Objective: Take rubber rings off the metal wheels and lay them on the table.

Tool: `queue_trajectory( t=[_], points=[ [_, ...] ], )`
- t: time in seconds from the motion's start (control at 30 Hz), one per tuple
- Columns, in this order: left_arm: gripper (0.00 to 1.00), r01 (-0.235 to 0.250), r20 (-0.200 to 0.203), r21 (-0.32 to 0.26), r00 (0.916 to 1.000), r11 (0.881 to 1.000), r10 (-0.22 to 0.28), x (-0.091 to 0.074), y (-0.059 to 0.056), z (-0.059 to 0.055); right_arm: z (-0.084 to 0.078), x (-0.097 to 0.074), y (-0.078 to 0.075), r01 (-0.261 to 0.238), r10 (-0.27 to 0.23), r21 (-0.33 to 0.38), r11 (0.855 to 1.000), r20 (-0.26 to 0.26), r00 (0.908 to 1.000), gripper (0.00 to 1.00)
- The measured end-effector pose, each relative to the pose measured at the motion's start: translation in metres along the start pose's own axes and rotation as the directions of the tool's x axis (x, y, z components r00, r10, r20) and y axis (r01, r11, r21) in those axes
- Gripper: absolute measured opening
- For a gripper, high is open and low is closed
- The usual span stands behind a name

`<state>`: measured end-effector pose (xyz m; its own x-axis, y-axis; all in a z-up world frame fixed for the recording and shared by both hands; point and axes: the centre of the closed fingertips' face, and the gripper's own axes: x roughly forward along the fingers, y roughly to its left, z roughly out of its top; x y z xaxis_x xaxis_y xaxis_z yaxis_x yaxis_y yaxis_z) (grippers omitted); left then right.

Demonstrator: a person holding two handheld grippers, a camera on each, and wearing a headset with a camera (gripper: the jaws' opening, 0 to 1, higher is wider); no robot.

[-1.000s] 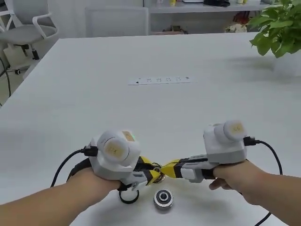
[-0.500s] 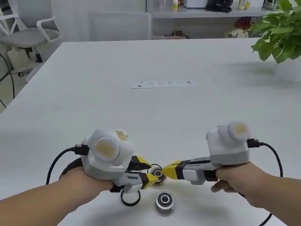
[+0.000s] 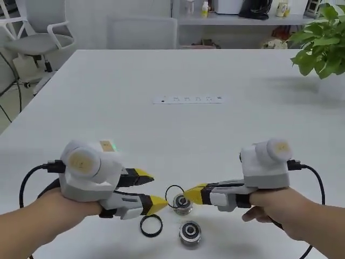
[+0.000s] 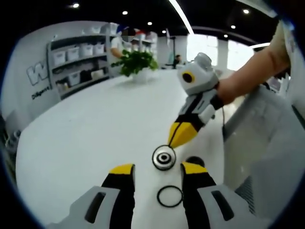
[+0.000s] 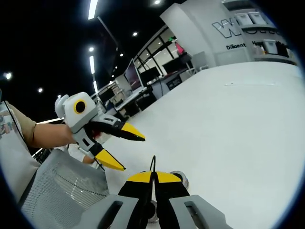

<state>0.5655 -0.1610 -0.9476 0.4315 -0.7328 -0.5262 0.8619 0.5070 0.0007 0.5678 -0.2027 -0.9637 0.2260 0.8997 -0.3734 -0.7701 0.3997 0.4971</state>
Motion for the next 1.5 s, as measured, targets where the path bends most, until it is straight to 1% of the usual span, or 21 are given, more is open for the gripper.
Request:
queue_trajectory(
  t=[0.2, 0.37, 0.47, 0.67, 0.73, 0.77, 0.9, 1.07, 1.27, 1.5],
  points=[
    [0.42, -0.024, 0.014, -0.015, 0.9996, 1.000, 0.024, -0.019, 0.003, -0.005, 0.002, 0.009, 0.017, -0.042, 0.042, 0.001, 0.999, 0.000, 0.9991, 0.00],
    [0.46, -0.030, 0.029, -0.026, 0.9991, 0.999, 0.030, -0.032, 0.001, -0.009, 0.000, 0.016, 0.025, -0.062, 0.062, 0.003, 0.998, -0.014, 0.9980, 0.00],
    [0.48, -0.037, 0.037, -0.035, 0.9986, 0.999, 0.038, -0.038, 0.000, -0.011, -0.001, 0.019, 0.028, -0.069, 0.069, 0.003, 0.998, -0.020, 0.9975, 0.00],
    [0.52, -0.053, 0.043, -0.059, 0.9975, 0.997, 0.056, -0.048, -0.003, -0.019, -0.010, 0.030, 0.038, -0.092, 0.092, 0.005, 0.996, -0.053, 0.9943, 0.00],
    [0.54, -0.061, 0.041, -0.058, 0.9972, 0.996, 0.063, -0.051, -0.003, -0.022, -0.014, 0.034, 0.040, -0.097, 0.097, 0.005, 0.995, -0.067, 0.9930, 0.00],
    [0.55, -0.074, 0.041, -0.052, 0.9963, 0.996, 0.076, -0.053, -0.002, -0.023, -0.015, 0.037, 0.041, -0.098, 0.098, 0.006, 0.995, -0.073, 0.9925, 0.00],
    [0.56, -0.078, 0.042, -0.070, 0.9958, 0.994, 0.081, -0.058, -0.002, -0.027, -0.021, 0.042, 0.041, -0.099, 0.100, 0.018, 0.995, -0.095, 0.9904, 0.00],
    [0.56, -0.092, 0.030, -0.079, 0.9950, 0.993, 0.095, -0.062, 0.000, -0.033, -0.028, 0.047, 0.040, -0.095, 0.098, 0.029, 0.995, -0.122, 0.9877, 0.00],
    [0.55, -0.097, 0.027, -0.091, 0.9947, 0.991, 0.100, -0.065, 0.000, -0.036, -0.033, 0.050, 0.032, -0.071, 0.077, 0.042, 0.997, -0.139, 0.9874, 0.00],
    [0.55, -0.100, 0.021, -0.103, 0.9945, 0.990, 0.103, -0.066, 0.000, -0.040, -0.040, 0.050, 0.026, -0.047, 0.053, 0.045, 0.998, -0.157, 0.9861, 0.00]
  ],
)
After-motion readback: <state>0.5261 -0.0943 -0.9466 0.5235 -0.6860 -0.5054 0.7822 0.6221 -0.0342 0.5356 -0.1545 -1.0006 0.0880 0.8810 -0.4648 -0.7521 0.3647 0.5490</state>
